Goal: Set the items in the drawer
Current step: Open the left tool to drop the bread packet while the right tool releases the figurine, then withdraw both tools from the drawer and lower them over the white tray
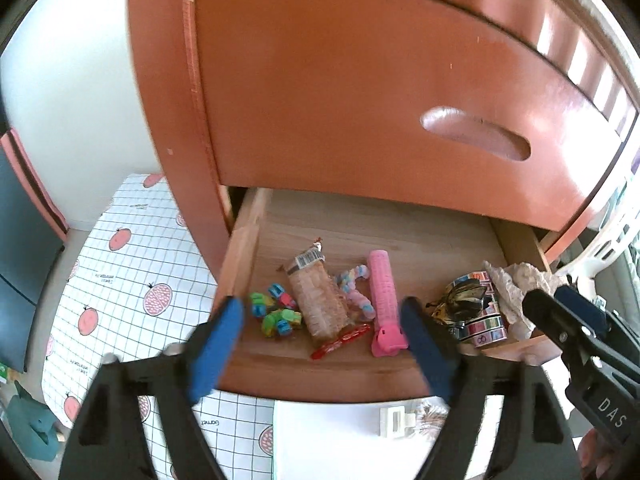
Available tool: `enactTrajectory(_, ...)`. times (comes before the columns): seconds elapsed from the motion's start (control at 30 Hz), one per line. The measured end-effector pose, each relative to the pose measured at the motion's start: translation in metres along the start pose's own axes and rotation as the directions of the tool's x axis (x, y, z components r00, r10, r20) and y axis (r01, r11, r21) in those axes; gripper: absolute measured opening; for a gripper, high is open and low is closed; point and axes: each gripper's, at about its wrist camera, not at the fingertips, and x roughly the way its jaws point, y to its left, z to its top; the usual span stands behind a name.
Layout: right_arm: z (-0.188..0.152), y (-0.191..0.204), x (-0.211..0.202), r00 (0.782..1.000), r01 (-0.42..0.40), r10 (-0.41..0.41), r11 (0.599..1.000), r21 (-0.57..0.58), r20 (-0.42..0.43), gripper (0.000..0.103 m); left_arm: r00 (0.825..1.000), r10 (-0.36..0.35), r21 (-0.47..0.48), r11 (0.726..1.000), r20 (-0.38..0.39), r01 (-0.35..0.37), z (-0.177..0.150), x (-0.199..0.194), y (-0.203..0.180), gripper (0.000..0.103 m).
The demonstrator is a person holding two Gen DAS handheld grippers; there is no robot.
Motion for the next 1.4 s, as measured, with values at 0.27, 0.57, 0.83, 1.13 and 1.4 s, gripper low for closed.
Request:
enactTrajectory(0.27,-0.011,0.003,-0.011,1.000,0.008,-0.008,1.000,-0.007,0.000,0.088,0.998,0.020,-0.023,1.000,0.052,-0.018,-0.012,-0.018,0.011,0.090)
enactTrajectory(0.57,-0.018,0.002,-0.021,1.000,0.027,-0.027,0.999,-0.038,0.009,0.100,0.997,0.032,-0.065,0.997,0.071,-0.027,-0.020,-0.030,0.026,0.102)
enactTrajectory(0.83,-0.026,-0.004,-0.033,0.999,0.045,-0.045,0.998,-0.033,0.018,0.103,0.997,0.013,-0.085,0.996,0.078,-0.007,-0.035,-0.044,0.029,0.102)
enactTrajectory(1.13,-0.046,-0.011,-0.051,0.999,0.030,-0.030,0.999,-0.039,0.010,0.103,0.993,-0.059,-0.058,0.996,0.101,0.065,-0.064,-0.056,0.015,0.102)
enactTrajectory(1.4,-0.071,-0.025,-0.071,1.000,0.023,-0.021,0.994,-0.107,0.019,0.103,0.985,-0.123,-0.018,0.992,0.123,0.126,-0.092,-0.063,-0.005,0.102)
